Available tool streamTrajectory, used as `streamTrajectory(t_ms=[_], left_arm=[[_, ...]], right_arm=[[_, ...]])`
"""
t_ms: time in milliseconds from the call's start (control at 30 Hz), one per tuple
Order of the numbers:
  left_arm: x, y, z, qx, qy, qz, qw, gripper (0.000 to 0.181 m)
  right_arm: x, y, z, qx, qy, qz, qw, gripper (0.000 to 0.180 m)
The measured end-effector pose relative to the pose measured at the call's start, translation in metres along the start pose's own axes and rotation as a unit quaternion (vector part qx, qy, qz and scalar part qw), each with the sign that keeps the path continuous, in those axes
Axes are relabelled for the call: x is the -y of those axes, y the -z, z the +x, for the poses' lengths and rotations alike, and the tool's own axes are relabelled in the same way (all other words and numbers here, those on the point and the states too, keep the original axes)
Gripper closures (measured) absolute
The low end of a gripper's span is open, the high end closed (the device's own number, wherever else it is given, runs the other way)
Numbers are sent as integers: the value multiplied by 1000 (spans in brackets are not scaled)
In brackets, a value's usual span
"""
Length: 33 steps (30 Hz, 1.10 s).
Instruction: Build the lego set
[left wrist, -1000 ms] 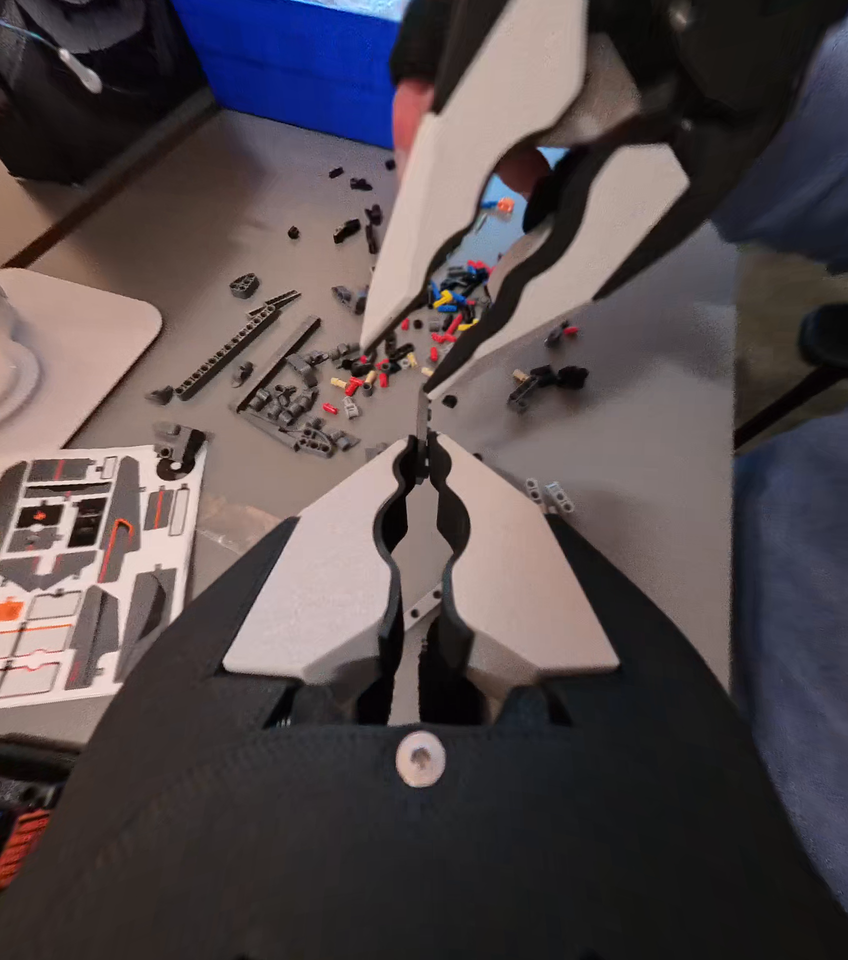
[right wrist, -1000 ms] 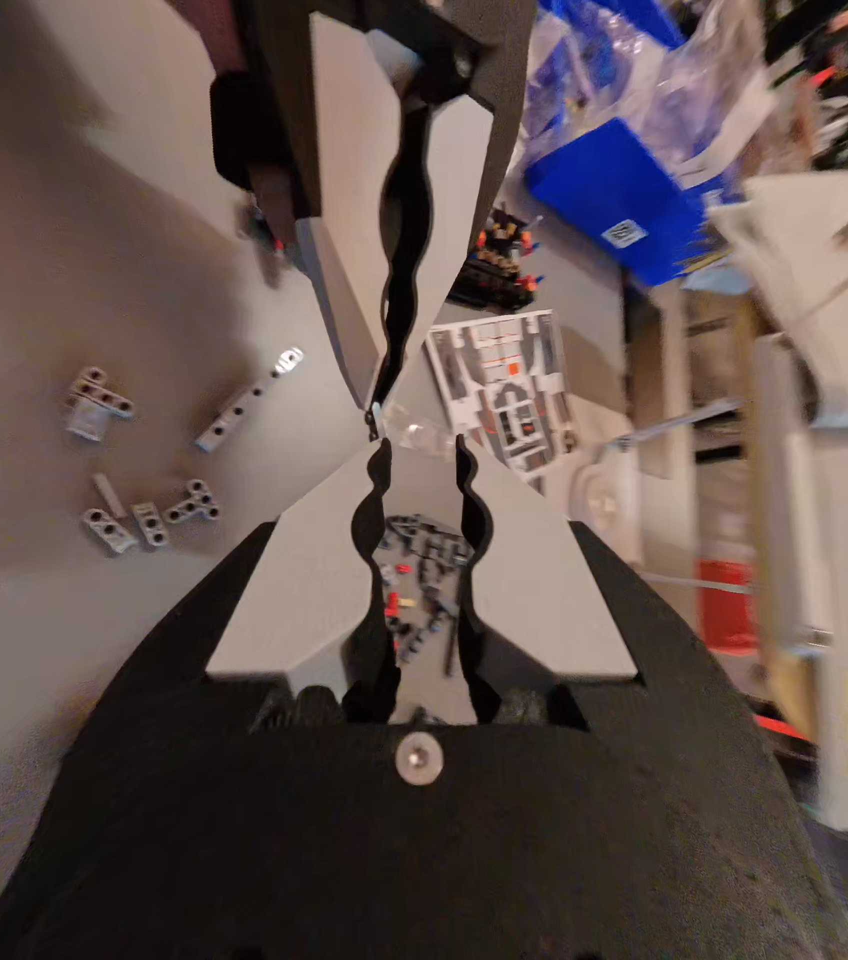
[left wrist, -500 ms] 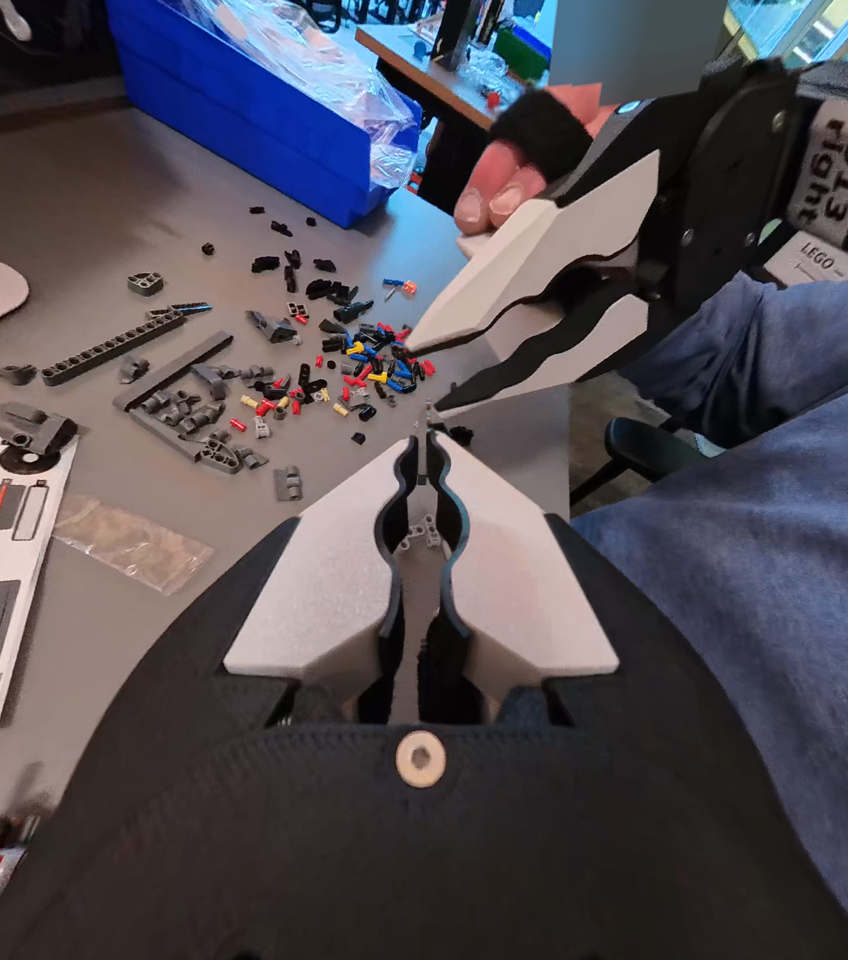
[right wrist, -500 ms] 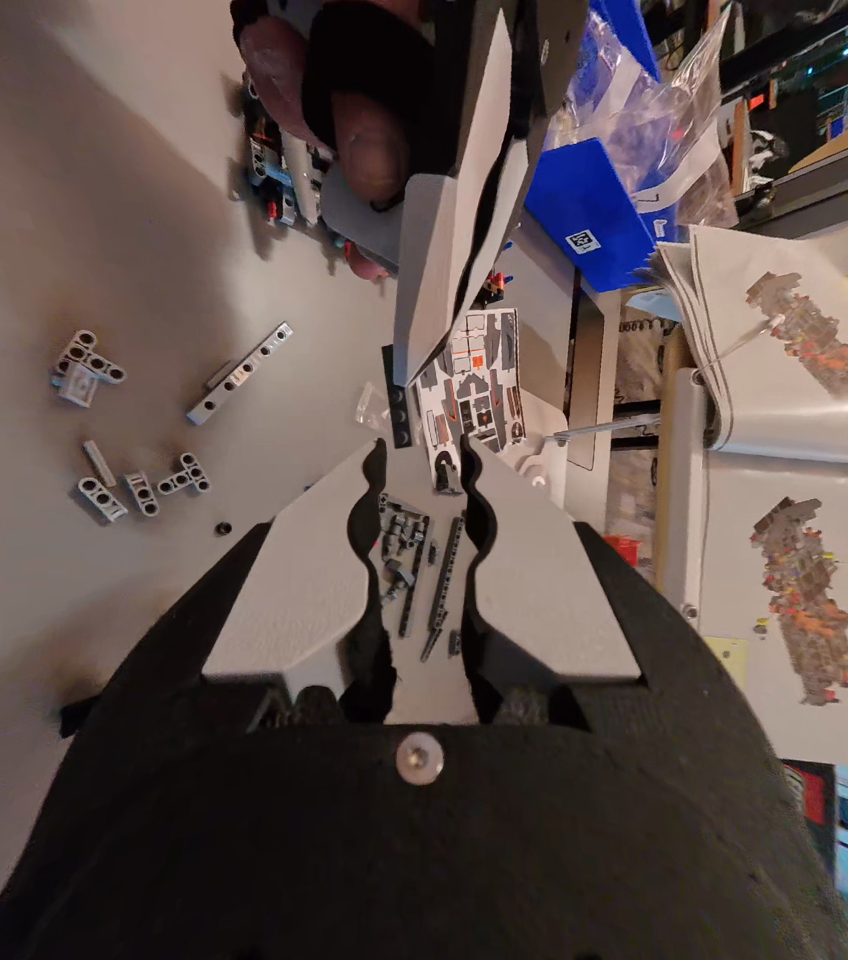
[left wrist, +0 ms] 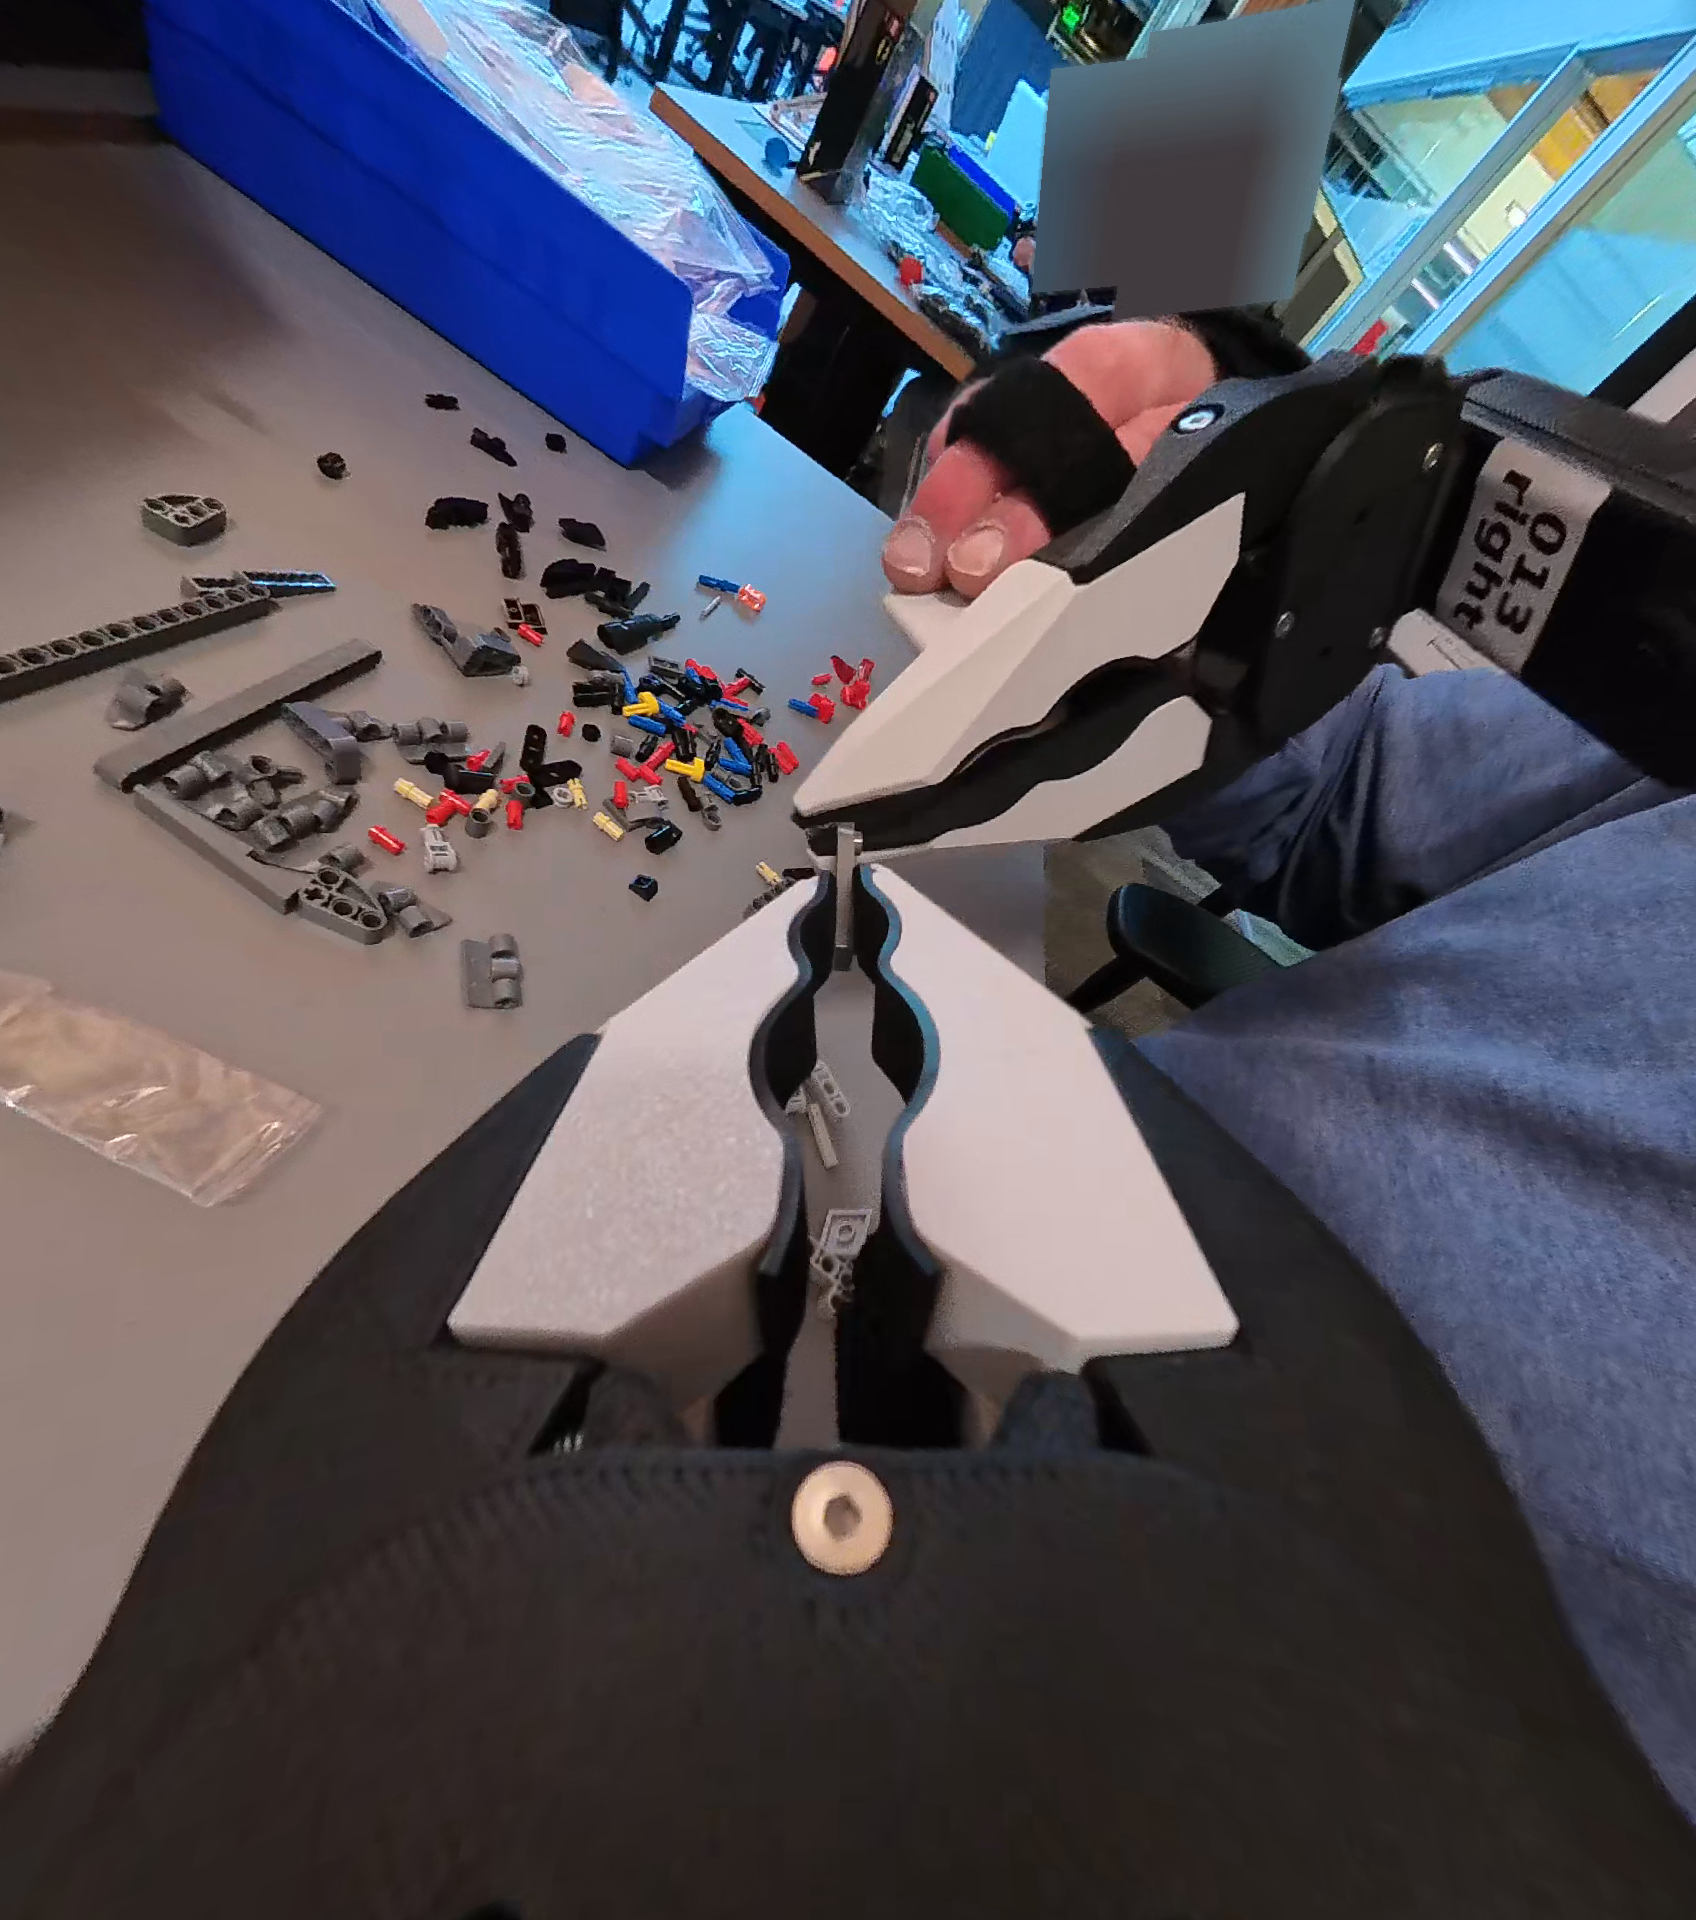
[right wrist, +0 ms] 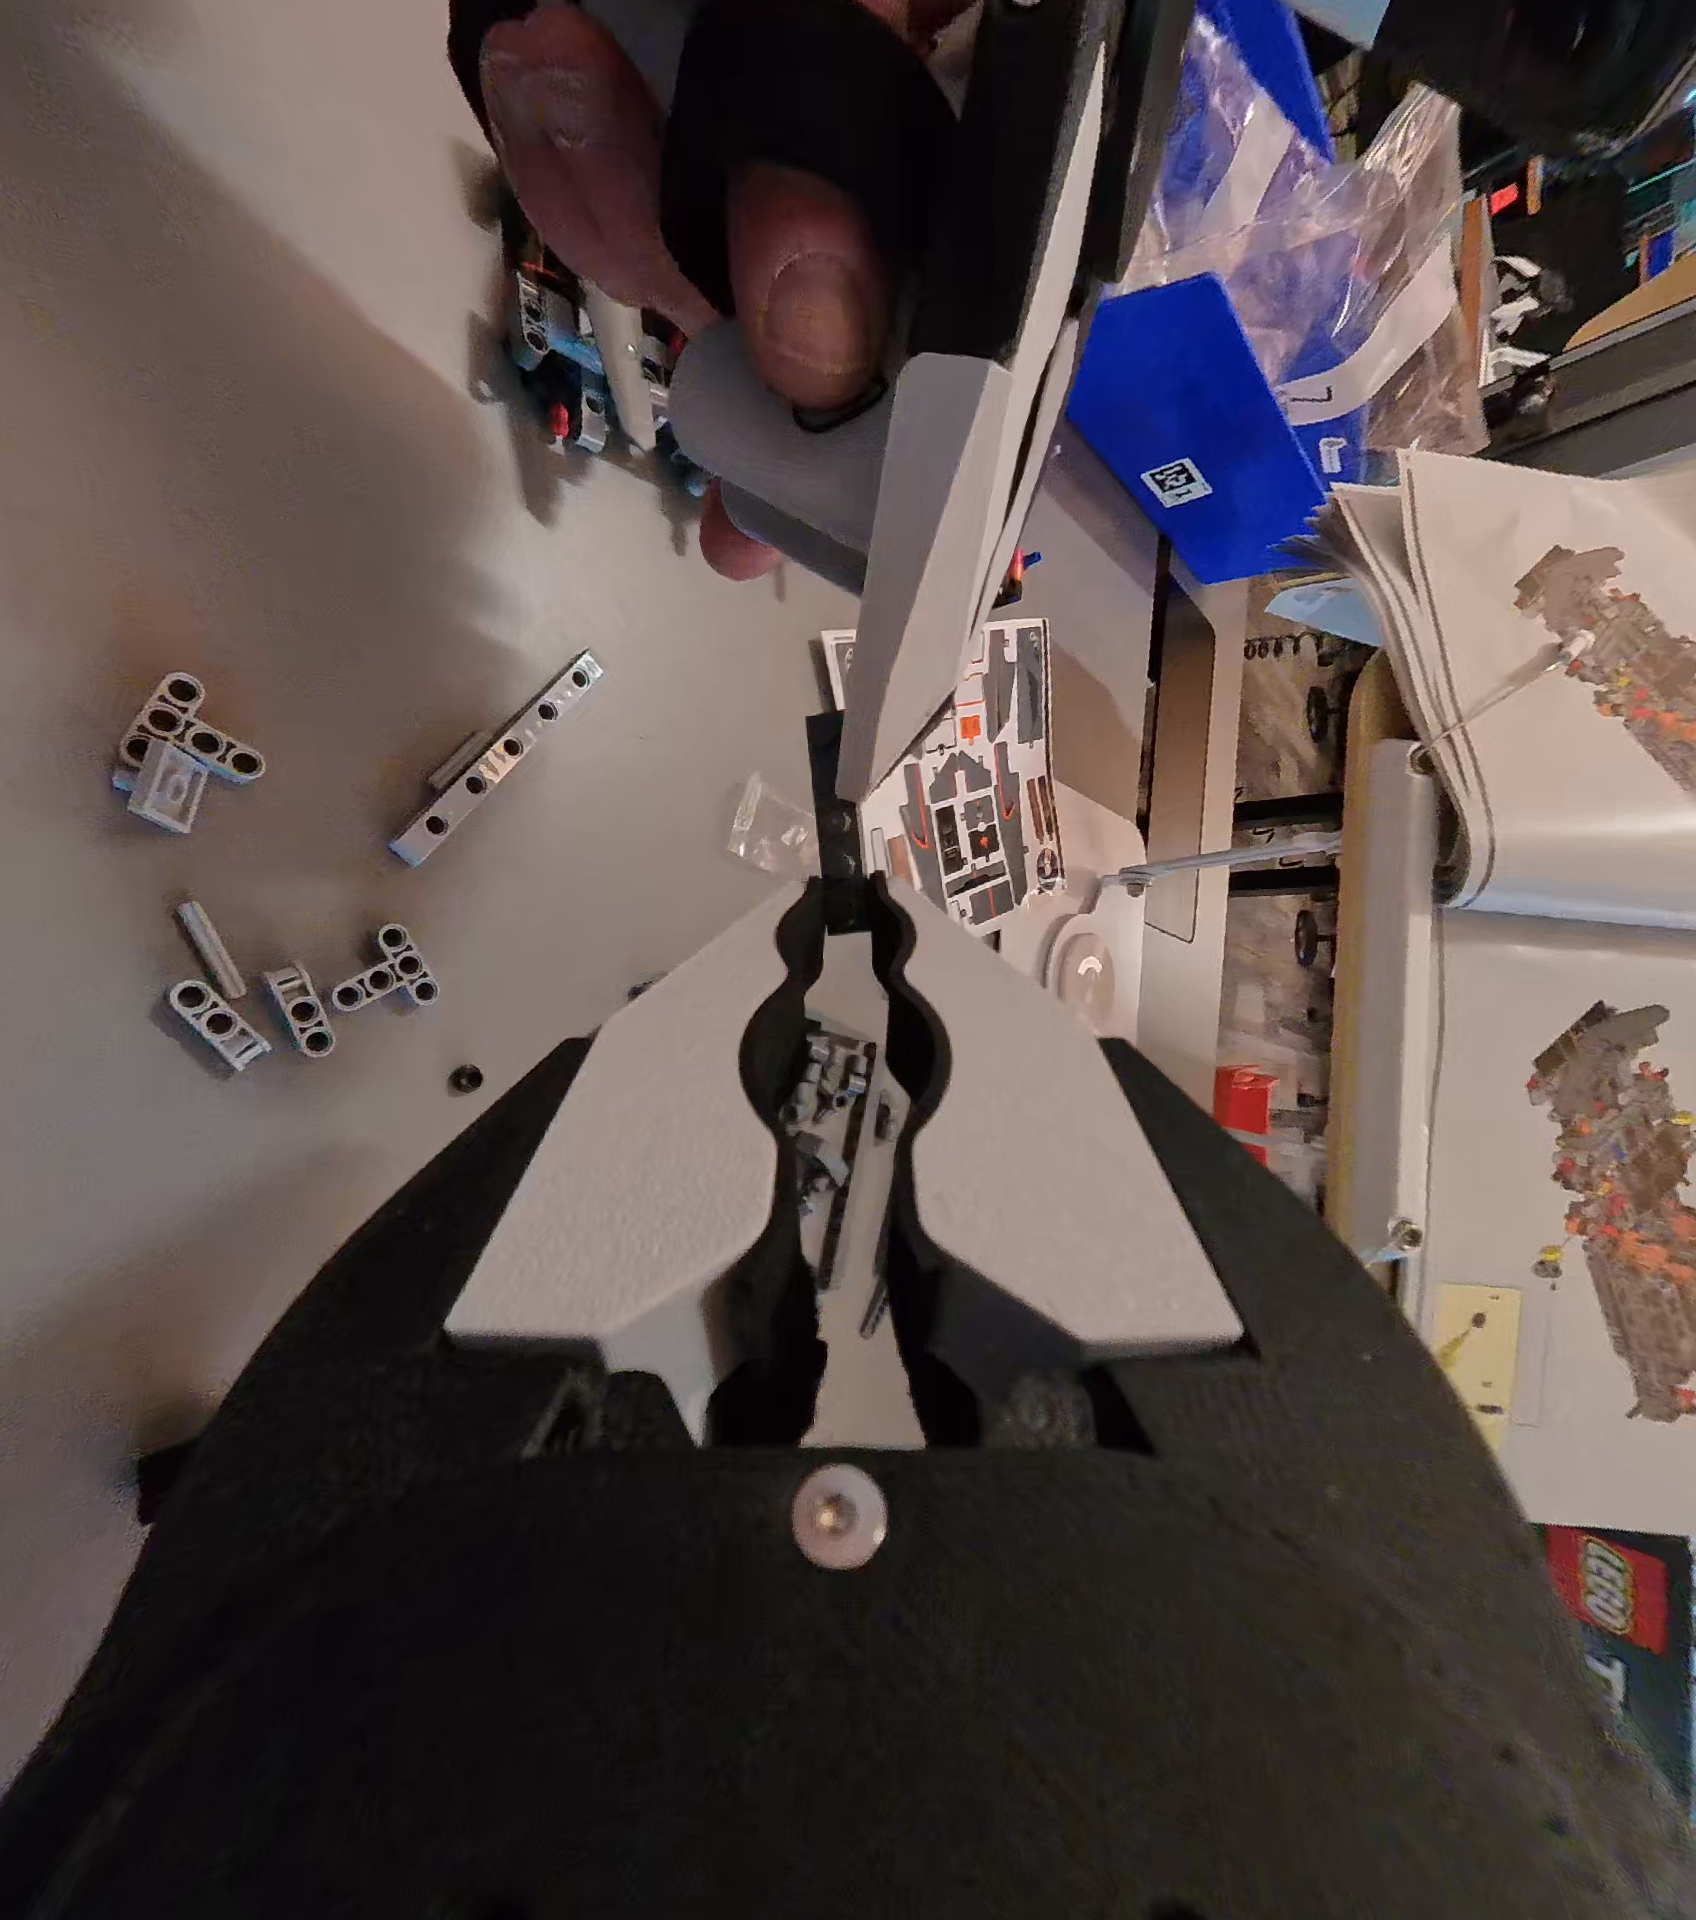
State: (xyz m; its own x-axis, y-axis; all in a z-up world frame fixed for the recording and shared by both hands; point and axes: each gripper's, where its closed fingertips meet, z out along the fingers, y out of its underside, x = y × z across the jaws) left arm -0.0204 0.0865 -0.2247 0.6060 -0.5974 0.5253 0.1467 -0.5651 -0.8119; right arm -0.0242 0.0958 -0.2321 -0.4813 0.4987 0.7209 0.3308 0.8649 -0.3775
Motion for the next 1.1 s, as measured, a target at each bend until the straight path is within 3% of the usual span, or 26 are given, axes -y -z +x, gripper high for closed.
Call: streamTrajectory(t_ms=[33, 100, 267, 400, 633, 1100], left_arm=[[0, -1, -1, 1, -3, 1, 1000, 180], [2, -2, -2, 10, -11, 9, 1000, 179], [17, 11, -5, 47, -51, 39, 997, 153], [14, 22, -9, 89, -96, 26, 991, 153], [-24, 20, -10, 147, -167, -57, 973, 157], [-79, -33, 30, 105, -257, -155, 948, 159]], right_arm=[[-1, 0, -1, 4, -4, -1, 1000, 175], [-3, 0, -2, 11, -13, -2, 1000, 175], [-10, 5, -2, 34, -64, 1, 997, 175], [-18, 13, -12, 73, -112, 5, 991, 175], [-45, 36, -51, 169, -213, -12, 962, 175], [-91, 88, -161, 303, -347, -57, 885, 175]])
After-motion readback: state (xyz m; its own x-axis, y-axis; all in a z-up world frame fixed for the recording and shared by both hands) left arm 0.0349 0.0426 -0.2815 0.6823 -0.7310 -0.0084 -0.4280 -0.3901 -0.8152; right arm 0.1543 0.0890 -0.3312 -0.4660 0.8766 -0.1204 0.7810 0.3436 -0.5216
